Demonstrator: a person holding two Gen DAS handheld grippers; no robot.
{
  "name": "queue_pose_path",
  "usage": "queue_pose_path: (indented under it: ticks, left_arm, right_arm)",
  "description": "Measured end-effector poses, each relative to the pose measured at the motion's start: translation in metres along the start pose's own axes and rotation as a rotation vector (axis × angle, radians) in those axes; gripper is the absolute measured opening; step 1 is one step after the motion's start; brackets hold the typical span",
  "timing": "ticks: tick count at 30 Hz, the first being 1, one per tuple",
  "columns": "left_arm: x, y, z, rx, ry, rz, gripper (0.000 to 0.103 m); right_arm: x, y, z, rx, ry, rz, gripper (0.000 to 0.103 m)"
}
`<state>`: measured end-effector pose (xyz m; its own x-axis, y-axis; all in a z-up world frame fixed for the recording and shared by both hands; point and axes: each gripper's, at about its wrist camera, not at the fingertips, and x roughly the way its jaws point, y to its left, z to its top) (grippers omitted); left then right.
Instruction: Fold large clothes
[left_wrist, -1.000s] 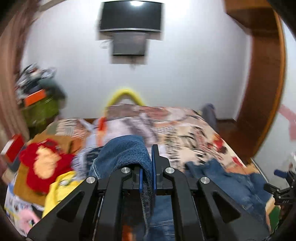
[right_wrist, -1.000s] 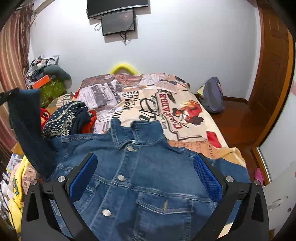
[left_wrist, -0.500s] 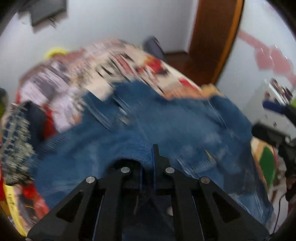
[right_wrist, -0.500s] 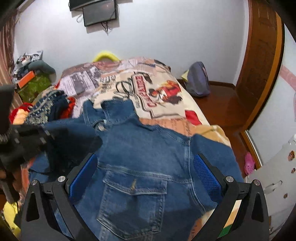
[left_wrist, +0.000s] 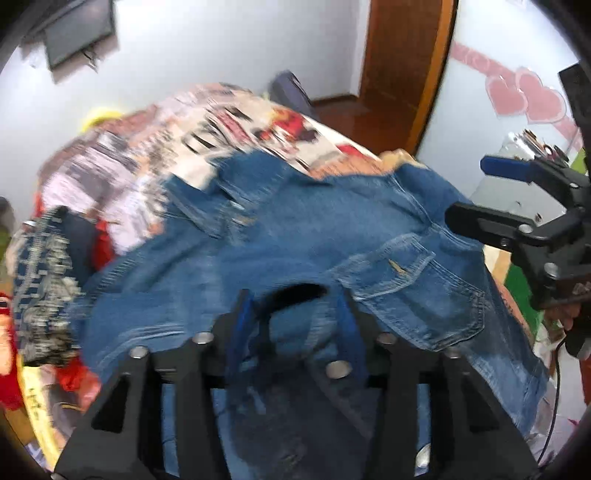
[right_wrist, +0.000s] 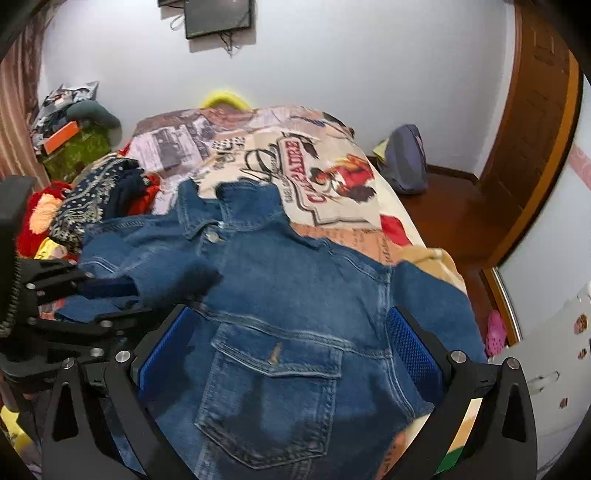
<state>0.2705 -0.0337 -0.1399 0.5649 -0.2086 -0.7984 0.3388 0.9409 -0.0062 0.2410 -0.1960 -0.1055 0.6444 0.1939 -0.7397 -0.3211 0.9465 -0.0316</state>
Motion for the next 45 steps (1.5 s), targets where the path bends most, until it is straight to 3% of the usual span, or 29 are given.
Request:
queue_pose_path:
  ticks: [7, 14, 21, 26, 30, 33, 38, 39, 40, 43, 45]
  left_arm:
    - [-0.047, 0.074, -0.022, -0.086, -0.066, 0.173, 0.074]
    - [-0.052, 0.147, -0.077, -0.234, 0.008, 0.277, 0.079]
    - [-0.032, 0.174, -0.130, -0.284, 0.120, 0.273, 0.079]
    - [-0.019, 0.172, -0.154, -0.294, 0.156, 0.217, 0.079]
    - [-0.006, 0.166, -0.165, -0.296, 0.185, 0.178, 0.079]
    - [0.005, 0.162, -0.168, -0.287, 0.212, 0.179, 0.079]
    - [0.019, 0.163, -0.170, -0.306, 0.234, 0.190, 0.079]
    - [0.020, 0.164, -0.169, -0.311, 0.233, 0.198, 0.079]
    - [0.020, 0.164, -0.167, -0.315, 0.231, 0.203, 0.079]
    - [0.018, 0.167, -0.161, -0.326, 0.224, 0.219, 0.079]
    - [0.017, 0.168, -0.157, -0.336, 0.222, 0.226, 0.079]
  right_arm:
    - [0.010, 0.042, 0.013, -0.082, -0.007, 0.051, 0.103]
    - [0.030, 0.098, 0.021, -0.225, 0.013, 0.098, 0.103]
    - [0.057, 0.147, 0.020, -0.353, 0.078, 0.158, 0.102]
    - [0.086, 0.166, 0.012, -0.418, 0.140, 0.135, 0.100]
    - [0.104, 0.169, 0.008, -0.432, 0.201, 0.127, 0.086]
    - [0.106, 0.167, 0.008, -0.423, 0.200, 0.143, 0.082]
    - [0.108, 0.166, 0.011, -0.422, 0.208, 0.187, 0.049]
    - [0.110, 0.166, 0.011, -0.423, 0.217, 0.188, 0.034]
    - [0.111, 0.165, 0.011, -0.416, 0.226, 0.193, 0.026]
    - [0.106, 0.161, 0.015, -0.385, 0.215, 0.199, 0.012]
    - [0.094, 0.153, 0.026, -0.347, 0.149, 0.142, 0.012]
